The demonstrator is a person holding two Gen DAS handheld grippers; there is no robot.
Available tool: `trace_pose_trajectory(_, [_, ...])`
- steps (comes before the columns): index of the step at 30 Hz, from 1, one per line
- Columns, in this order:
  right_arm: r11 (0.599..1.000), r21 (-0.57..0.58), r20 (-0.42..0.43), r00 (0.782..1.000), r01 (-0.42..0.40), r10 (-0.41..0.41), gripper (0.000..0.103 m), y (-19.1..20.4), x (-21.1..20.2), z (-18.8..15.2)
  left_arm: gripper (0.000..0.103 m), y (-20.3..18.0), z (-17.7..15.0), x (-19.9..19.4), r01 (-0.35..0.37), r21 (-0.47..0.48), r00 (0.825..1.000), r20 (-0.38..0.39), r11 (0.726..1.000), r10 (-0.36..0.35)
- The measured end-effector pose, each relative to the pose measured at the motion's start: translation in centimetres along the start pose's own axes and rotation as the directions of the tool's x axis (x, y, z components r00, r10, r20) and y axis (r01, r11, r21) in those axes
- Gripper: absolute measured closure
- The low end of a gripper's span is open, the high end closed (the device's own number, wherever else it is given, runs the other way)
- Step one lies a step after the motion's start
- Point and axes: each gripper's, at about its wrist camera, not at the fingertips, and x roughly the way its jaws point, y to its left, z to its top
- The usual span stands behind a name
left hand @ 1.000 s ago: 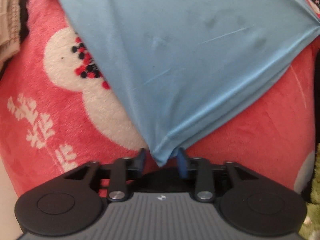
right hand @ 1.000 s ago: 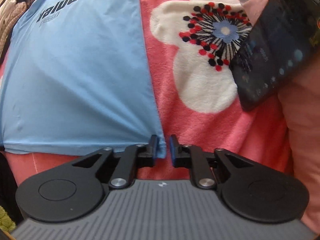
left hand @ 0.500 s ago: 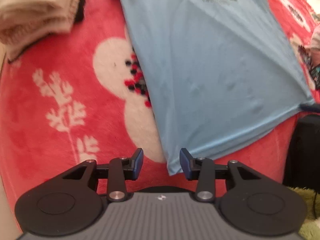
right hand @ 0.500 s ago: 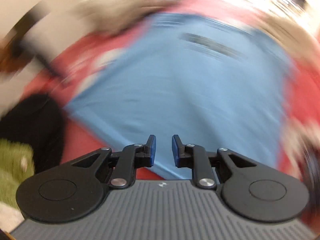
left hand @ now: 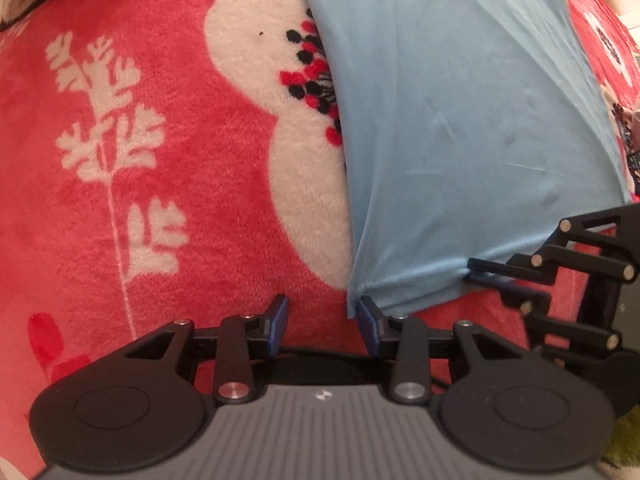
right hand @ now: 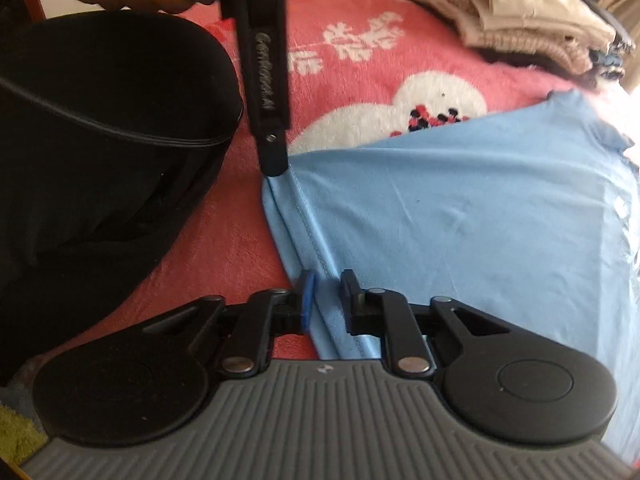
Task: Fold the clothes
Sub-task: 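Lay the T-shirt flat on the bedspread and open both grippers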
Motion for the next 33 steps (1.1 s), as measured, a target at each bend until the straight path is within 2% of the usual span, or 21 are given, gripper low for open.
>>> trace_pose_trajectory(7, [0.981, 0.130, -0.047, 0.988, -0.141, 0.149, 0.103, -1.2, 0.1, -1.4, 0.063, 1.3, -0.3, -1.7, 0.111, -0.056, 0.992, 0.072, 0.992, -0.107])
trace_pose_trajectory(9, [0.969, 0.168, -0.057, 0.980, -0.180, 0.192, 0.103, -1.5, 0.1, -1.8, 0.062, 0.9, 0.2, -1.6, 0.092, -0.044, 0.992, 0.088, 0.995, -0.088])
trace_pose_trajectory(12, [0.959, 0.201, -0.026, 0.978, -0.200, 0.209, 0.102, -2.1, -1.2, -1.8, 0.063, -0.7, 1.0, -0.9, 0.010, 0.026, 0.998, 0.065, 1.000, -0.012])
trace_pose_trajectory(16, [0.944, 0.312, 0.082, 0.993, -0.110, 0.088, 0.101, -5.1, -3.7, -1.4, 0.062, -2.5, 1.7, -0.8, -0.055, 0.129, 0.998, 0.047, 0.990, 0.050])
trace_pose_trajectory(18, [0.903, 0.426, 0.091, 0.996, -0.044, 0.006, 0.100, -7.0, -3.7, -2.1, 0.062, -2.4, 2.0, -1.7, -0.052, 0.112, 0.997, 0.066, 0.992, 0.045])
trace_pose_trajectory(20, [0.845, 0.535, 0.041, 0.999, 0.009, -0.037, 0.100, -8.2, -2.6, -3.5, 0.062, -2.1, 2.4, -2.8, -0.050, 0.082, 0.994, 0.105, 0.995, 0.041])
trace_pose_trajectory(21, [0.810, 0.585, 0.014, 0.998, 0.037, -0.055, 0.100, -8.8, -2.0, -4.2, 0.062, -1.9, 2.6, -3.4, -0.056, 0.068, 0.990, 0.134, 0.996, 0.046])
trace_pose_trajectory(22, [0.796, 0.605, 0.006, 0.999, 0.039, -0.053, 0.100, -8.7, -1.9, -4.6, 0.062, -1.8, 2.9, -4.0, -0.062, 0.053, 0.985, 0.163, 0.997, 0.052])
trace_pose_trajectory(27, [0.770, 0.638, 0.012, 1.000, -0.022, 0.019, 0.100, -7.8, -3.2, -5.6, 0.058, -1.4, 5.6, -4.9, -0.096, -0.039, 0.945, 0.310, 0.995, 0.104])
trace_pose_trajectory(30, [0.741, 0.671, 0.047, 0.996, 0.022, -0.072, 0.100, -10.2, -5.4, -5.9, 0.057, -0.9, 7.8, -4.7, -0.056, -0.119, 0.919, 0.382, 0.991, 0.098])
trace_pose_trajectory(33, [0.656, 0.745, 0.032, 0.976, 0.121, -0.216, 0.100, -14.5, -7.3, -7.4, 0.057, -0.1, 10.4, -4.0, -0.009, -0.194, 0.887, 0.450, 0.981, 0.098])
